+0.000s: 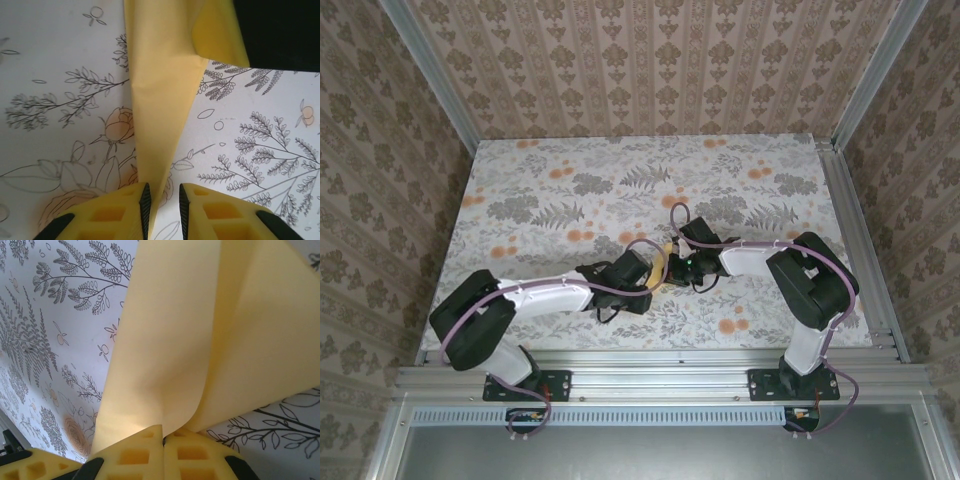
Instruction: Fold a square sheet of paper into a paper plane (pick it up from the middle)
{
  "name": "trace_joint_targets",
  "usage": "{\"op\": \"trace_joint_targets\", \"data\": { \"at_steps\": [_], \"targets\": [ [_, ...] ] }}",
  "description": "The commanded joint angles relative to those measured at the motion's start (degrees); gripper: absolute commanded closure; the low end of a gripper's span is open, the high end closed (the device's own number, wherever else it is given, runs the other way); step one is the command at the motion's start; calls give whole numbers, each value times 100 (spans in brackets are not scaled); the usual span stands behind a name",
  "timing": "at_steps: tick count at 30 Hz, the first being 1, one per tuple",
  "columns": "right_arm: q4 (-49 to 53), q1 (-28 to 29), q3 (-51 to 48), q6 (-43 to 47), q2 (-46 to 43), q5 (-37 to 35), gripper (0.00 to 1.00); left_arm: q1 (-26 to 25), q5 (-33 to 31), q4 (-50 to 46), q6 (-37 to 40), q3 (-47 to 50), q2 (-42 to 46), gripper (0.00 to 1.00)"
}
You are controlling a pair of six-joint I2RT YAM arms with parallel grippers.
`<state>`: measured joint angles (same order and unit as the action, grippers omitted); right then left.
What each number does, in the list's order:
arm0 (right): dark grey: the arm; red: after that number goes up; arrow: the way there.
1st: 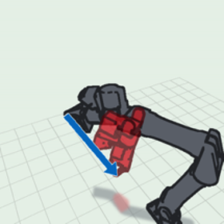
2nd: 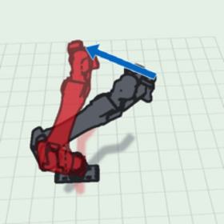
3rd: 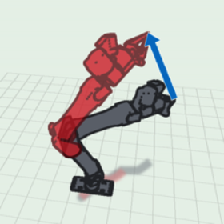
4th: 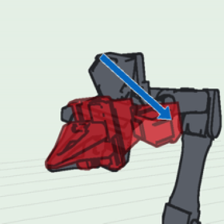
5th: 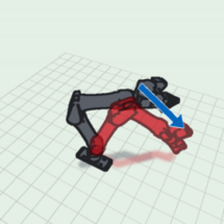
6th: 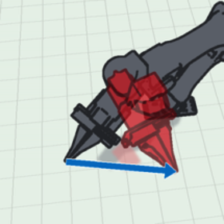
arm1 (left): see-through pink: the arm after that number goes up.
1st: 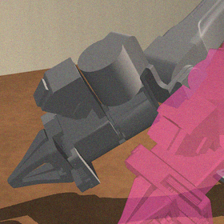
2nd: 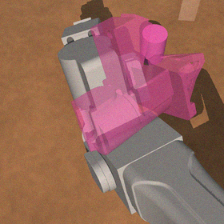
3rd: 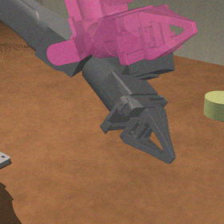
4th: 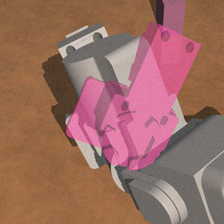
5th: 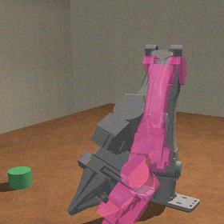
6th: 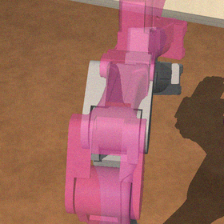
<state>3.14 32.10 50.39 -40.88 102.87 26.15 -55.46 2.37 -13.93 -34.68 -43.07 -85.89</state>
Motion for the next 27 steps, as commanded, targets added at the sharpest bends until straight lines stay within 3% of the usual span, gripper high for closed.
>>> {"op": "trace_joint_targets", "data": {
  "at_steps": [1,27],
  "targets": [
    [205,-28,-188,-51,2,-154,100,143,-145,-190,95,106,356,73],
    [-177,-92,-392,-297,93,-27,100,280,446,271,145,53,-359,83]
  ]
}}
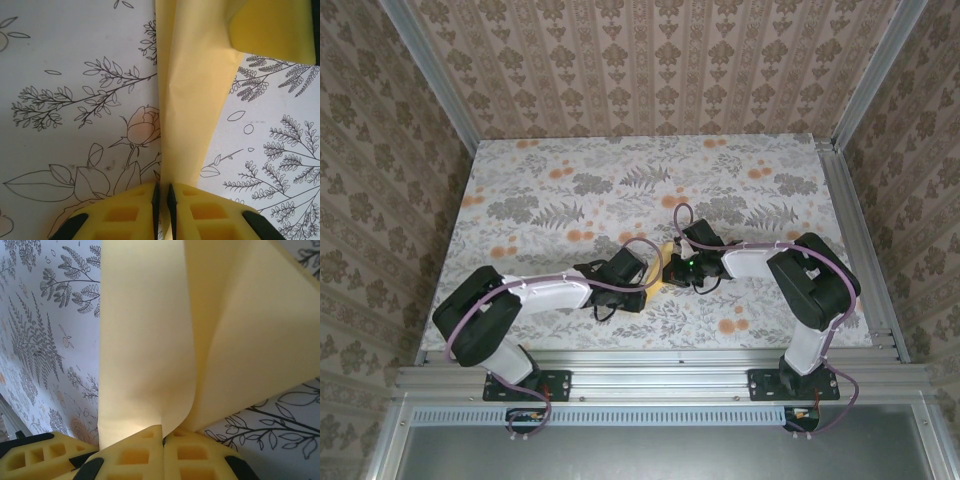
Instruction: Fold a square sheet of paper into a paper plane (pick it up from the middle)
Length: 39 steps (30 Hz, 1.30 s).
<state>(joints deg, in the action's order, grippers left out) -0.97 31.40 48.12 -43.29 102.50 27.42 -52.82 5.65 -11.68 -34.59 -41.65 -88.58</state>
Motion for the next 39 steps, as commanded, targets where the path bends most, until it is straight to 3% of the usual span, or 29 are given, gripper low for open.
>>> {"op": "trace_joint_targets", "data": {
  "at_steps": [1,20,31,39],
  "targets": [
    [216,-20,-167,-61,139,-158,100,13,123,44,145,-114,-86,83],
    [78,-17,-240,-149,199,-101,100,-25,226,175,159,-178,-453,83],
    [572,-20,29,66,-237,-162,100,-354,-478,-490,277,-264,-1076,85],
    [798,-20,167,171,-377,-217,100,-474,-623,-625,309,-264,-1127,85]
  ]
}}
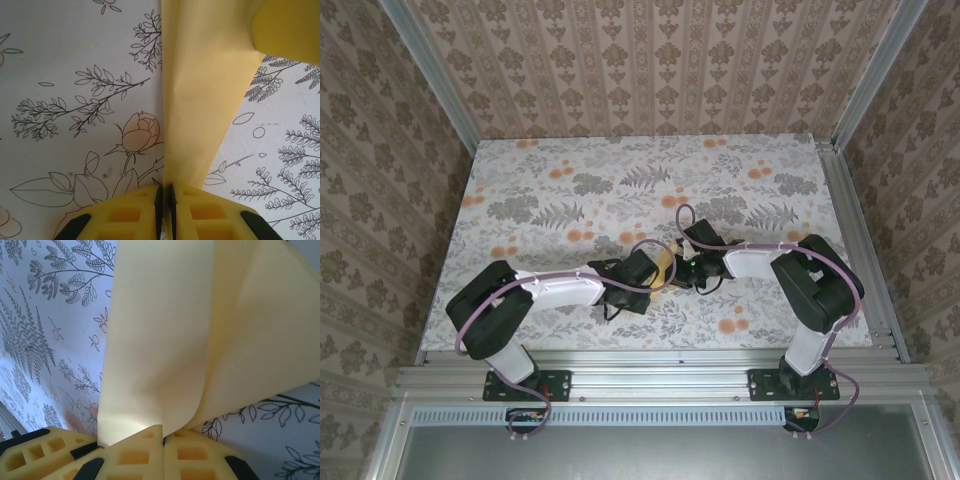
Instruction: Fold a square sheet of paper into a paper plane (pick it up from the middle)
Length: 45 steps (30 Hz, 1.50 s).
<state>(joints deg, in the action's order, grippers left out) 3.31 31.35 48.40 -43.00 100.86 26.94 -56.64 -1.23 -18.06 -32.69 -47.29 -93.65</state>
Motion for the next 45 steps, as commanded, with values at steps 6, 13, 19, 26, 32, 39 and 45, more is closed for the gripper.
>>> {"op": "trace_joint_targets", "data": {
  "at_steps": [6,13,19,26,32,39,45],
  "targets": [
    [418,-9,270,213,-273,-164,100,-90,62,89,131,300,-616,85],
    [379,-15,396,286,-54,-125,100,-90,108,167,143,322,-611,85],
    [275,-24,444,297,69,-119,100,-86,123,202,149,356,-629,85],
    [242,-33,520,330,291,-137,100,-90,143,233,184,365,-688,85],
    [231,-42,543,319,423,-210,100,-91,142,245,221,368,-785,86],
    [231,-42,568,336,404,-189,95,-55,97,269,199,393,-1007,86],
    [493,-101,385,416,-40,-216,80,88,132,299,49,464,-1068,86]
  ]
}}
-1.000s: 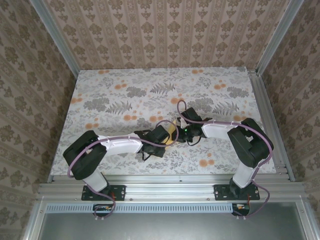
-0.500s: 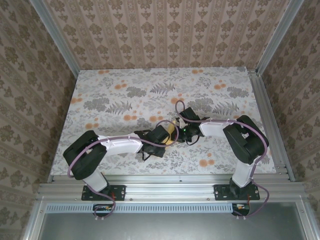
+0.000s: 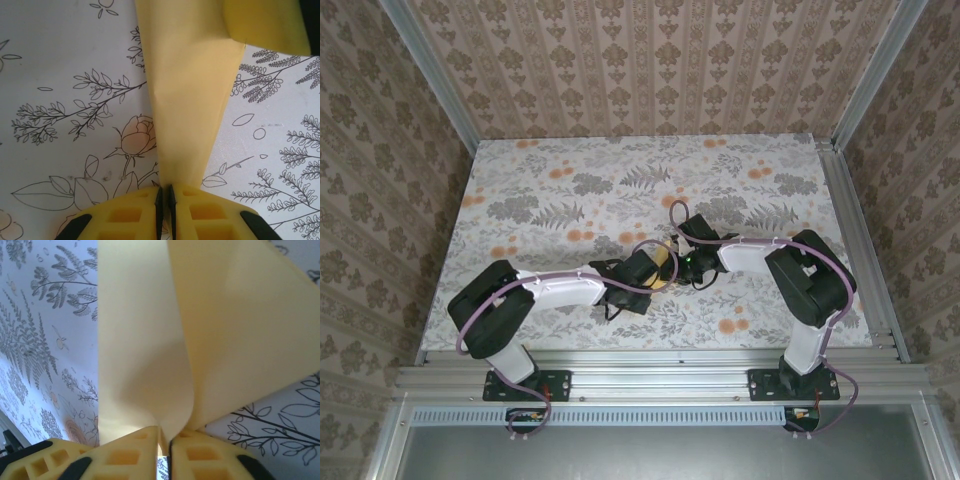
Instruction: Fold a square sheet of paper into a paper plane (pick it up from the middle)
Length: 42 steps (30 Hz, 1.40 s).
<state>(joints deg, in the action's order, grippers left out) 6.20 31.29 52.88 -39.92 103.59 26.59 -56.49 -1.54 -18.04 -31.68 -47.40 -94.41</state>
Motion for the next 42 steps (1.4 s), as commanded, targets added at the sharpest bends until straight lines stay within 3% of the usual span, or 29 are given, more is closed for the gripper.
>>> {"op": "trace_joint_targets", "data": {
  "at_steps": [1,4,9,14,21,42],
  "targets": [
    [215,-121,-128,107,-393,-168,78,92,176,319,-74,493,-992,86],
    [327,-203,-332,129,-684,-123,73,134,190,323,-103,503,-1034,86],
    [10,-322,-796,-188,-1172,264,72,157,194,263,-123,453,-1115,87],
    [-1401,-138,-1348,-1225,-1240,905,83,165,227,309,-119,457,-1105,87],
    [-2613,57,-1362,-1823,-534,927,93,165,293,378,-101,517,-1023,88],
    [-2523,141,-824,-1605,498,602,96,165,493,521,15,563,-1053,88]
  ]
}}
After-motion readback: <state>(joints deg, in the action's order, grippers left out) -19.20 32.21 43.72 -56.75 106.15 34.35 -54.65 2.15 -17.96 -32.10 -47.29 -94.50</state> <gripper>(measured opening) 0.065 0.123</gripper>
